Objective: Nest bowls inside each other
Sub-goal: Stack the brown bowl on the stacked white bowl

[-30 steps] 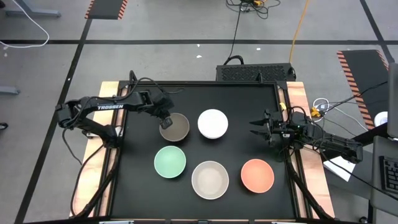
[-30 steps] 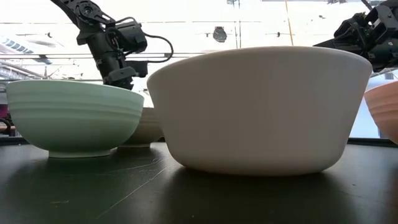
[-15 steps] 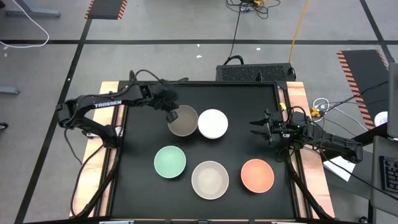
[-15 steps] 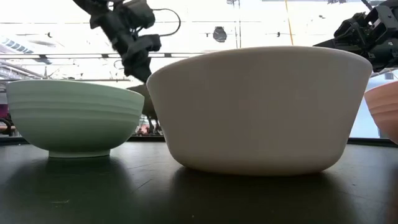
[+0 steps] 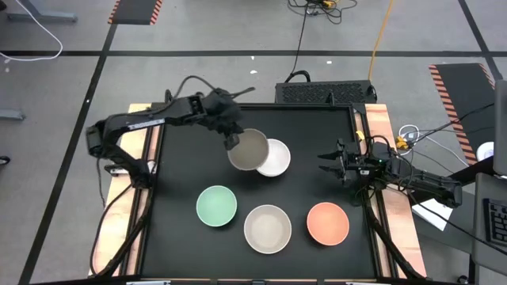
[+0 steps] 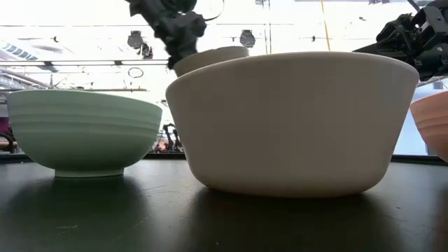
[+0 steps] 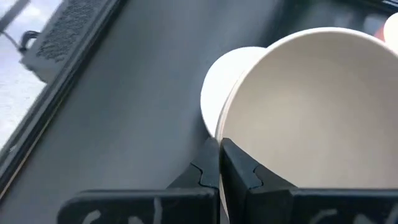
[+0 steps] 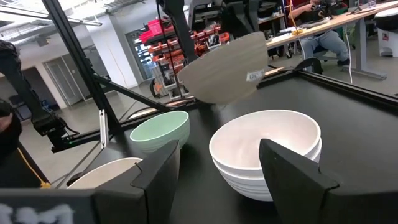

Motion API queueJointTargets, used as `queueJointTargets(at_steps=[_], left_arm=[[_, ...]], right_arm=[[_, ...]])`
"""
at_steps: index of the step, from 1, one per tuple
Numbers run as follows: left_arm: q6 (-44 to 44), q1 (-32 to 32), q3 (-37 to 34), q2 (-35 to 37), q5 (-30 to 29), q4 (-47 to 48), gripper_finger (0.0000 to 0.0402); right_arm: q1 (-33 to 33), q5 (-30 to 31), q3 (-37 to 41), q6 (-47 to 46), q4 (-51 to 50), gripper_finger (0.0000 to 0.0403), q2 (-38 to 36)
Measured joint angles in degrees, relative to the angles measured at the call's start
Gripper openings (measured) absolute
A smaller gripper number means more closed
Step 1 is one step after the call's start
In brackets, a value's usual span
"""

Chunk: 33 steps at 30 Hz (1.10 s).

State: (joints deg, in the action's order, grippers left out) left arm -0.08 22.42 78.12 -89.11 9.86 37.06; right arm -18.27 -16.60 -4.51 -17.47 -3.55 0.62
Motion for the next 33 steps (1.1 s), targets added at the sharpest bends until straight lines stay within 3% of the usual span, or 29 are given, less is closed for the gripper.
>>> queueJointTargets(at_steps=[9, 15, 33], left_arm=[[1.2, -3.1, 16.7, -15.7, 0.9, 5.1, 0.0000], [2.6, -3.7, 23.6, -23.2, 1.6, 6.5, 0.0000], [2.5, -3.8, 26.1, -27.8, 0.3, 10.3, 0.0000]], right_arm=[[0.0, 0.0, 0.0, -0.5, 0.4, 0.0212, 0.0], [0.0, 0.0, 0.0, -0.5, 0.4, 0.0212, 0.0], [0.0, 0.0, 0.0, -0.3, 0.4, 0.0212, 0.0]])
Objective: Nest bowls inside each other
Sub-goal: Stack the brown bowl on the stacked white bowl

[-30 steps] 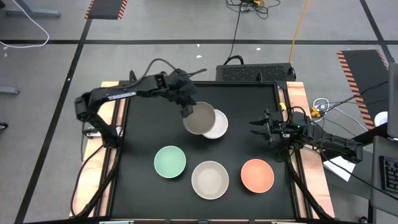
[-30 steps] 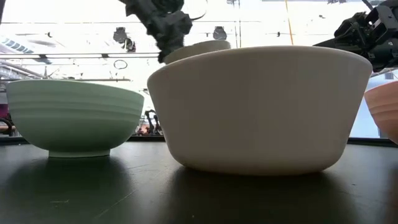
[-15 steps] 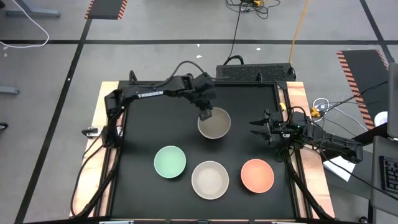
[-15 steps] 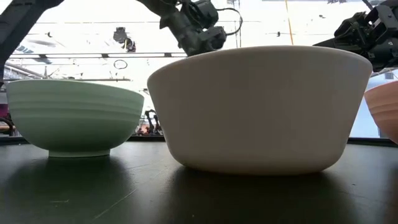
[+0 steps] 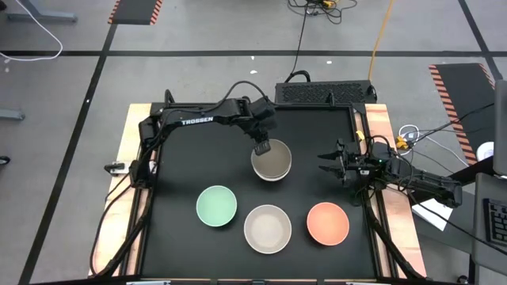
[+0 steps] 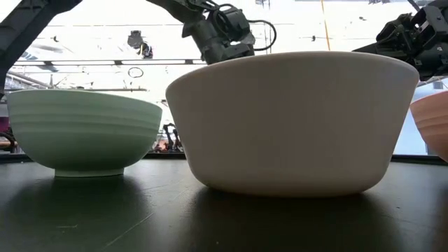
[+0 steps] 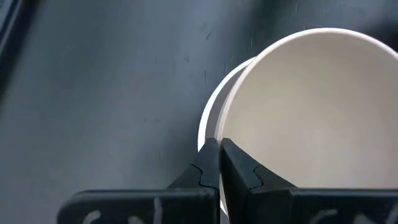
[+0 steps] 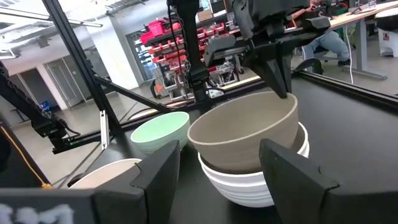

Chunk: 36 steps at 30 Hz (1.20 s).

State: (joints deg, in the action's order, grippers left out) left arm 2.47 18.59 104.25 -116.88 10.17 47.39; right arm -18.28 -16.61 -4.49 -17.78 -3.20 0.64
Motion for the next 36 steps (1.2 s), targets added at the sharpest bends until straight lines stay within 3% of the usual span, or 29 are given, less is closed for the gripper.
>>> queueJointTargets(at_steps=[12, 36], left_arm=[[-0.1, -1.4, 0.0, -0.8, -2.9, 1.7, 0.0000], [0.0, -2.6, 0.0, -1.7, -3.1, 1.8, 0.0013]], right_arm=[[0.0, 0.0, 0.0, -0.6, 0.0, 0.0212, 0.0], [0.0, 0.0, 0.0, -1.3, 0.0, 0.0212, 0.0]])
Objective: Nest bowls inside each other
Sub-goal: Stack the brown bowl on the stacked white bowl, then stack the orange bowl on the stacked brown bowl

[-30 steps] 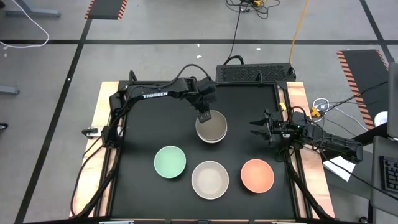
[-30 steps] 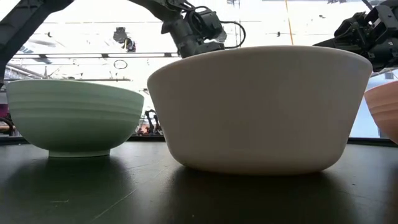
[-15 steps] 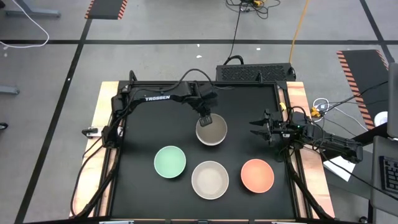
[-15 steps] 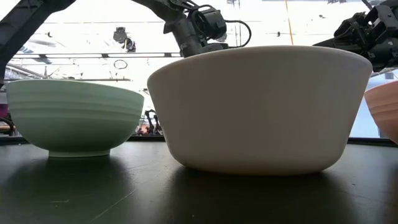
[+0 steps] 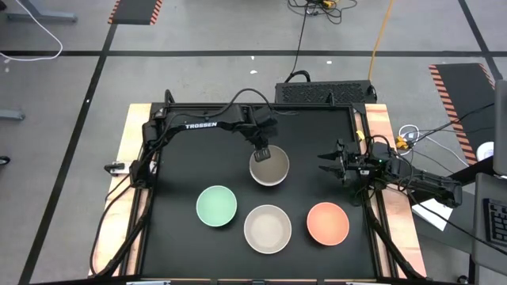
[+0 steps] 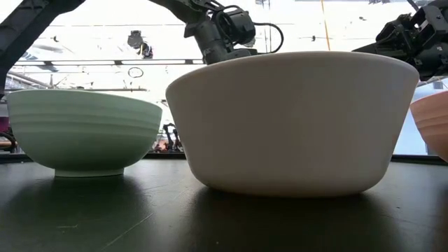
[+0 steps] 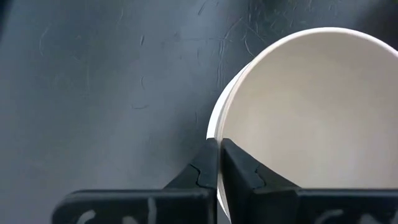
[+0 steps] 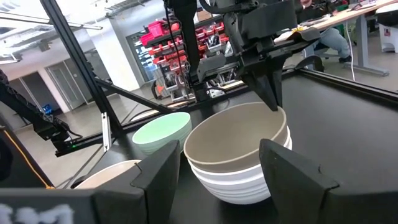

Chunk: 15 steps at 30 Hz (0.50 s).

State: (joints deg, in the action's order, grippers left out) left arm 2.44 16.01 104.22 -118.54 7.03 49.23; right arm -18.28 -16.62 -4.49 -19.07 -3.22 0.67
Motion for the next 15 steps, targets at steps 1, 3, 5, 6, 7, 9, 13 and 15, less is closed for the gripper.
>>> queueJointTargets(at_steps=[1, 3, 5, 6, 7, 9, 13, 15], left_arm=[[0.1, 0.0, 0.0, 0.0, 0.0, -0.1, 0.0019], [0.4, 0.0, 0.0, 0.0, 0.0, -0.8, 0.0036], [0.9, 0.0, 0.0, 0.0, 0.2, -2.5, 0.0056], [1.0, 0.0, 0.0, 0.0, 0.6, -3.2, 0.0067], [1.2, 0.0, 0.0, 0.0, 0.8, -3.8, 0.0078], [1.4, 0.0, 0.0, 0.0, 0.9, -4.9, 0.0102], [1.4, 0.2, 0.0, 0.0, 0.9, -4.9, 0.0148], [1.4, 0.6, 0.0, 0.0, 0.9, -5.0, 0.0170]], right_arm=[[0.0, 0.0, 0.0, 0.0, 0.0, 0.0212, 0.0], [0.0, 0.0, 0.0, 0.0, 0.0, 0.0212, 0.0], [0.0, 0.0, 0.0, 0.0, 0.0, 0.0212, 0.0], [0.0, 0.0, 0.0, 0.0, 0.0, 0.0212, 0.0], [0.0, 0.0, 0.0, 0.0, 0.0, 0.0212, 0.0], [0.0, 0.0, 0.0, 0.0, 0.0, 0.0212, 0.0], [0.0, 0.0, 0.0, 0.0, -0.3, 0.0212, 0.0], [0.0, 0.0, 0.0, 0.0, -0.7, 0.0212, 0.0]])
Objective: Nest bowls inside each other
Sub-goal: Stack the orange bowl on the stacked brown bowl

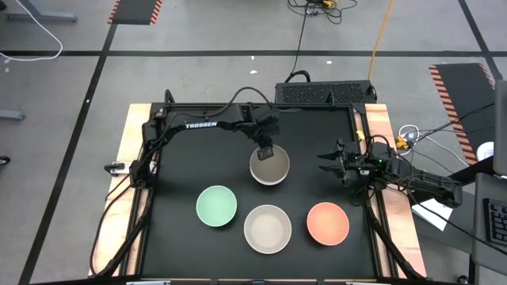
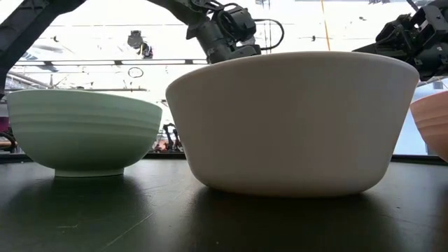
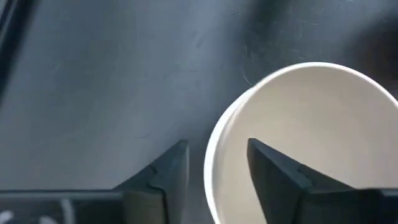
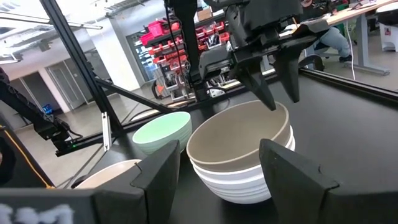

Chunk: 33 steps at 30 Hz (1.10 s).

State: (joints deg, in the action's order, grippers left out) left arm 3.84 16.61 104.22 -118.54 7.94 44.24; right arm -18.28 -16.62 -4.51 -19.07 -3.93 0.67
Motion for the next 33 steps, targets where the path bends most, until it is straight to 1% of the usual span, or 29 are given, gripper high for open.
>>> queueJointTargets(at_steps=[4, 9, 13, 17, 21, 22, 26, 33], left_arm=[[0.9, 1.1, -0.1, 1.7, 0.0, -0.1, 0.0211], [2.9, 2.2, -0.1, 7.8, 1.4, -0.3, 0.0253], [3.0, 2.0, -0.1, 14.4, 1.5, -0.9, 0.0269], [2.6, 0.1, -1.8, 22.1, 2.6, -2.2, 0.0268], [2.5, -4.3, -7.9, 30.5, 2.3, -3.7, 0.0259], [2.6, -5.5, -10.0, 33.1, 1.4, -4.4, 0.0256], [2.6, -10.7, -19.6, 44.0, -4.5, -8.2, 0.0247], [-1.9, -18.4, -39.5, 64.3, -13.5, -18.5, 0.0241]], right_arm=[[0.0, 0.0, 0.5, -0.1, -0.7, 0.0212, 0.0], [0.0, 0.0, 1.1, -0.6, -0.6, 0.0212, 0.6], [0.0, -0.1, 1.1, -0.7, -0.1, 0.0212, 0.6], [0.0, -0.1, 1.1, -0.9, 1.2, 0.0212, 0.6], [0.0, -0.2, 1.1, -1.1, 2.1, 0.0212, 0.6], [0.0, -0.2, 1.1, -1.1, 2.2, 0.0212, 0.6], [0.0, -0.2, 1.1, -1.2, 2.5, 0.0212, 0.6], [0.0, -0.2, 1.1, -1.2, 2.5, 0.0212, 0.6]])
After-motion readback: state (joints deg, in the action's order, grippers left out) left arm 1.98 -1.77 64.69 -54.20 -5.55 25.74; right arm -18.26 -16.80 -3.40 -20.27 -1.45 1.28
